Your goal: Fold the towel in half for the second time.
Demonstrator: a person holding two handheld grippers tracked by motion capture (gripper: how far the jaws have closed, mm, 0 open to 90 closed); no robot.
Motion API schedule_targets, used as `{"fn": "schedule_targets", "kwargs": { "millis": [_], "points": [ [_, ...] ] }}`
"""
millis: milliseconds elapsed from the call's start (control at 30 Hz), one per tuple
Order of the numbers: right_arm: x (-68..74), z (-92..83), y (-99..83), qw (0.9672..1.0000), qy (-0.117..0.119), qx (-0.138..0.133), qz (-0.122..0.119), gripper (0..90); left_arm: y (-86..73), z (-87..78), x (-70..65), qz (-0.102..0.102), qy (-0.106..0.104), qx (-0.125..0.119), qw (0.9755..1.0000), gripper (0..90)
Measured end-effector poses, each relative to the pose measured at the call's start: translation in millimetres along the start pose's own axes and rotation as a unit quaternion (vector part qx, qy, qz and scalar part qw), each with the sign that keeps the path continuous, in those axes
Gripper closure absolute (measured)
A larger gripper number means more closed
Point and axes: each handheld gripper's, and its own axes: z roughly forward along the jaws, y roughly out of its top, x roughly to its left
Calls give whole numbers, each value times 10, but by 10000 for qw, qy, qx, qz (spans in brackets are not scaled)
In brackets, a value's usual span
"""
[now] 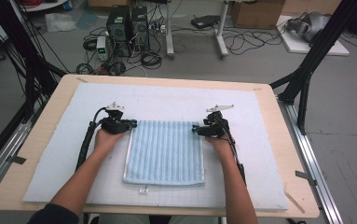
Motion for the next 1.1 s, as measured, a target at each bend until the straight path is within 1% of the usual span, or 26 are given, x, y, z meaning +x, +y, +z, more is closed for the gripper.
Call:
{"fn": "schedule_targets", "kwargs": {
  "millis": [33, 67, 100, 133, 200, 233, 267, 333, 400, 467, 533, 600, 633, 667, 700, 800, 833, 867, 900, 933, 1000, 1033, 1067, 1100],
  "points": [
    [-3, 20, 2, 10000, 21, 23, -3, 396, 1, -1, 2, -12, 6, 6, 10000, 854],
    [-3, 29, 7, 10000, -7, 23, 0, 418, 0, -1, 3, -21, 4, 3, 10000, 855],
    [-2, 31, 15, 10000, 8, 21, 41, 456, 0, 0, 2, -26, 5, 0, 10000, 855],
    [-6, 38, 24, 10000, 22, 22, 22, 486, 0, 0, 2, -25, 5, 3, 10000, 855],
    [19, 55, 32, 10000, 37, 51, -51, 610, 1, -2, 4, -33, 6, 12, 10000, 856],
    [39, 60, 35, 9999, 7, 81, -150, 672, 1, 2, 1, -58, 8, -11, 10000, 857],
    [44, 63, 40, 9997, 97, 87, -201, 769, 3, -1, 4, -59, -6, 4, 10000, 858],
    [60, 63, 49, 9995, 152, 117, -252, 820, 7, -5, 14, -55, 0, 13, 10000, 860],
    [56, 50, 65, 9995, 123, 132, -252, 844, 14, -4, 17, -126, 17, -59, 9999, 862],
    [51, 30, 77, 9995, 30, 50, -302, 848, 32, -12, 22, -215, 4, -197, 9996, 862],
    [43, 12, 89, 9996, -14, -21, -281, 851, 67, -22, 40, -276, -47, -253, 9993, 862],
    [35, 8, 110, 9996, -44, -52, -281, 851, 106, -36, 53, -294, -73, -355, 9989, 862],
    [32, 4, 121, 9995, -70, -75, -306, 851, 124, -42, 61, -353, -102, -404, 9985, 862],
    [30, 0, 136, 9995, -97, -103, -283, 851, 144, -49, 70, -375, -123, -420, 9983, 862],
    [29, -6, 151, 9995, -100, -150, -267, 851, 156, -54, 78, -360, -125, -520, 9979, 862],
    [11, -38, 201, 9990, -176, -322, -253, 850, 181, -82, 123, -378, -189, -910, 9950, 862],
    [12, -49, 222, 9985, -220, -423, -277, 850, 198, -90, 136, -375, -192, -949, 9946, 862],
    [12, -62, 244, 9980, -233, -540, -238, 850, 219, -97, 141, -382, -182, -963, 9945, 862],
    [9, -71, 264, 9975, -226, -641, -217, 850, 234, -110, 137, -375, -161, -1027, 9939, 862],
    [10, -76, 278, 9972, -207, -678, -228, 851, 245, -123, 130, -368, -166, -1088, 9932, 862],
    [21, -85, 281, 9972, -207, -678, -217, 850, 258, -150, 112, -313, -216, -1139, 9928, 861],
    [14, -91, 278, 9973, -187, -674, -225, 850, 260, -164, 104, -295, -257, -1124, 9929, 861],
    [10, -101, 271, 9974, -143, -681, -170, 850, 263, -181, 98, -264, -279, -1101, 9932, 861],
    [7, -116, 263, 9972, -108, -724, -138, 850, 266, -198, 90, -272, -318, -1112, 9929, 860]
  ]
}}
